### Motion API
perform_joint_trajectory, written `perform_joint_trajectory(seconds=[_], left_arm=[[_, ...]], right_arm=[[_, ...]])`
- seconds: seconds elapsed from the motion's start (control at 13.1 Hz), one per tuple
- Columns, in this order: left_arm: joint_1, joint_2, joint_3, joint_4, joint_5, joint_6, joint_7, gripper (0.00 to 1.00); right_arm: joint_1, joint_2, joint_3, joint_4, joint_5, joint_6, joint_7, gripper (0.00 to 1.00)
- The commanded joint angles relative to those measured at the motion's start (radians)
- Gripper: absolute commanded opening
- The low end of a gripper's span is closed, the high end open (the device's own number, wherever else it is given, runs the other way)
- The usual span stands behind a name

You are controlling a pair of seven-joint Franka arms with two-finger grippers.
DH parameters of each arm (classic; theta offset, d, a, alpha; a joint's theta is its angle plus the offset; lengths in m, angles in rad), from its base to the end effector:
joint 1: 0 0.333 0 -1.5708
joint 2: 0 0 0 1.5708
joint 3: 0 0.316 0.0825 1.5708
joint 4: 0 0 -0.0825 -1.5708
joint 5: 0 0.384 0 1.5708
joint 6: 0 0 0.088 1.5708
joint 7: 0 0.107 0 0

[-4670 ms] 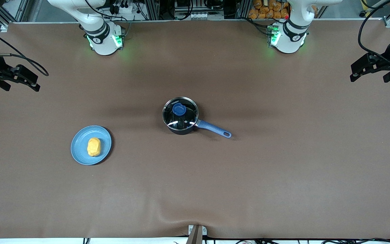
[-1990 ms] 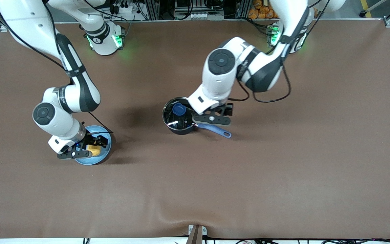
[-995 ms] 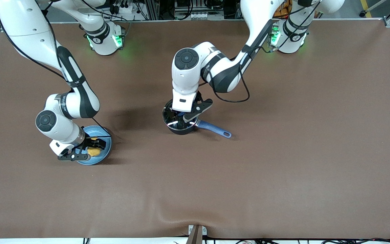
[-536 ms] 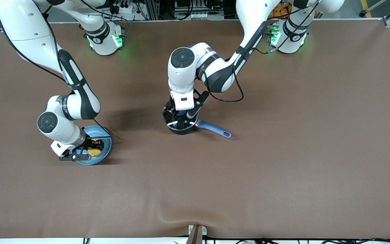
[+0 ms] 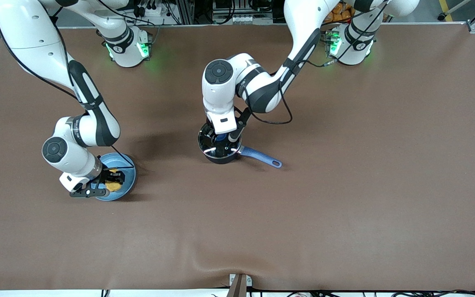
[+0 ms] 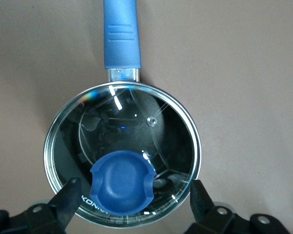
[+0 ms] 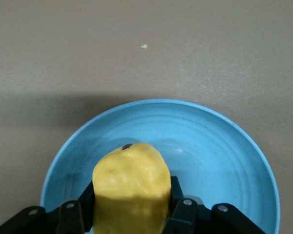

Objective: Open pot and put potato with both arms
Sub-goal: 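Grasp the potato with the right gripper while the left gripper grasps the knob, then lift the potato toward the pot while the left gripper lifts the lid away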

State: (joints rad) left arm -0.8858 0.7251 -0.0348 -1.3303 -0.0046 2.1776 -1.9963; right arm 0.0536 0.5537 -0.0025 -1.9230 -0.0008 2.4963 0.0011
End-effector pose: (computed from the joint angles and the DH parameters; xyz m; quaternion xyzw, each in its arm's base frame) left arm 0.4587 -0.5933 0.3137 0.8539 0.5167 -0.0063 0.0623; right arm 0.6274 0.0322 0.2018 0.9996 0.0255 0.0098 0.0006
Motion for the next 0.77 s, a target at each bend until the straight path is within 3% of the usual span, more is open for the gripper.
perform_joint_trajectory(seconds=[0.0, 0.23, 0.38, 0.46, 0.69], left_arm=[[-0.01, 0.019, 0.009, 0.022, -0.002, -0.001, -0.019, 0.98], [-0.009, 0.034, 0.007, 0.017, -0.005, -0.001, -0.025, 0.98], [-0.009, 0.043, 0.009, 0.019, -0.006, -0.001, -0.033, 0.98], [-0.009, 0.043, 0.007, 0.019, -0.005, -0.001, -0.033, 0.98], [-0.009, 0.051, 0.007, 0.019, -0.006, -0.001, -0.033, 0.94]], right_arm=[[0.017, -0.049, 0.01, 0.045, 0.007, -0.129, 0.023, 0.16], [0.031, -0.095, 0.039, 0.068, 0.007, -0.236, 0.045, 0.12], [0.031, -0.103, 0.076, 0.075, 0.022, -0.246, 0.085, 0.09], [0.032, -0.103, 0.088, 0.082, 0.022, -0.246, 0.109, 0.02], [0.052, -0.103, 0.114, 0.114, 0.022, -0.287, 0.178, 0.0]])
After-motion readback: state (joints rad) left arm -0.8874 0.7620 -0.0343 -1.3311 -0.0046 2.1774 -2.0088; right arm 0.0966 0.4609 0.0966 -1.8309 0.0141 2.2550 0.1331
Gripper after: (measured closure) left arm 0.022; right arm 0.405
